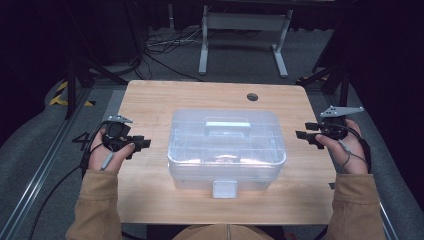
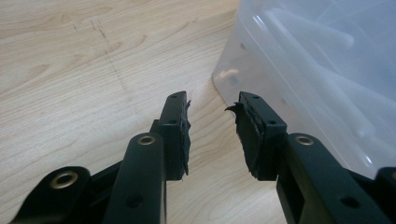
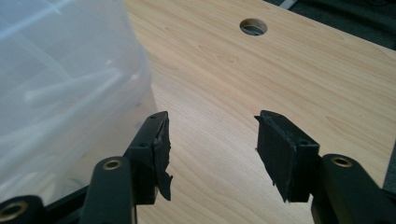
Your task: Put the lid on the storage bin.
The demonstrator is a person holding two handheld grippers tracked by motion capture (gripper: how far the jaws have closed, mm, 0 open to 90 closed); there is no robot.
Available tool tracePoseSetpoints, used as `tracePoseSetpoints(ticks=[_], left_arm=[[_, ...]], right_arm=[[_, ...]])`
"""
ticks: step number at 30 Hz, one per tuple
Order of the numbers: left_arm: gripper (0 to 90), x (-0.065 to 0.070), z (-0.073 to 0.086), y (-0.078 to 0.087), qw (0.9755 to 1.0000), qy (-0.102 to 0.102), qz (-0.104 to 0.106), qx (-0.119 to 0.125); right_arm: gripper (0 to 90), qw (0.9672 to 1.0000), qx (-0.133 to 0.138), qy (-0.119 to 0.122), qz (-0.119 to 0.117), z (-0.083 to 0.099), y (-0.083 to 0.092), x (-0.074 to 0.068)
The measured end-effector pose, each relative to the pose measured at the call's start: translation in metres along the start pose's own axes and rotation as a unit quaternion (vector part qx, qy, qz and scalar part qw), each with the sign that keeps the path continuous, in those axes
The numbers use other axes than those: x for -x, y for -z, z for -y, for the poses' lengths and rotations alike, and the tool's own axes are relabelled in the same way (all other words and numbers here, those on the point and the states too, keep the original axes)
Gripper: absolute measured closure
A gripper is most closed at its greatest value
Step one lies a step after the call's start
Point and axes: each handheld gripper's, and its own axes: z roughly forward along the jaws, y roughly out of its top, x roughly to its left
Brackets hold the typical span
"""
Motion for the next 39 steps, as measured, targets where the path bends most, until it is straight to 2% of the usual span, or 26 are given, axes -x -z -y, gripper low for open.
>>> tracePoseSetpoints(ticks=[7, 15, 37, 39], left_arm=[[61.3, -0.005, 0.0, -0.009, 1.0, 0.003, -0.002, 0.005], [58.8, -0.01, 0.003, -0.019, 0.9999, 0.01, -0.003, -0.003], [56.2, -0.022, 0.01, -0.038, 0.9996, 0.016, -0.004, -0.021], [56.1, -0.023, 0.01, -0.04, 0.9997, 0.011, -0.008, -0.022]], right_arm=[[41.7, 0.9999, 0.006, -0.008, 0.009, 0.01, -0.012, 0.012], [41.0, 0.9998, 0.001, -0.016, 0.014, 0.019, -0.027, 0.02], [40.7, 0.999, -0.039, -0.019, 0.016, 0.038, -0.064, 0.028], [40.7, 0.9988, -0.041, -0.02, 0.016, 0.039, -0.066, 0.029]])
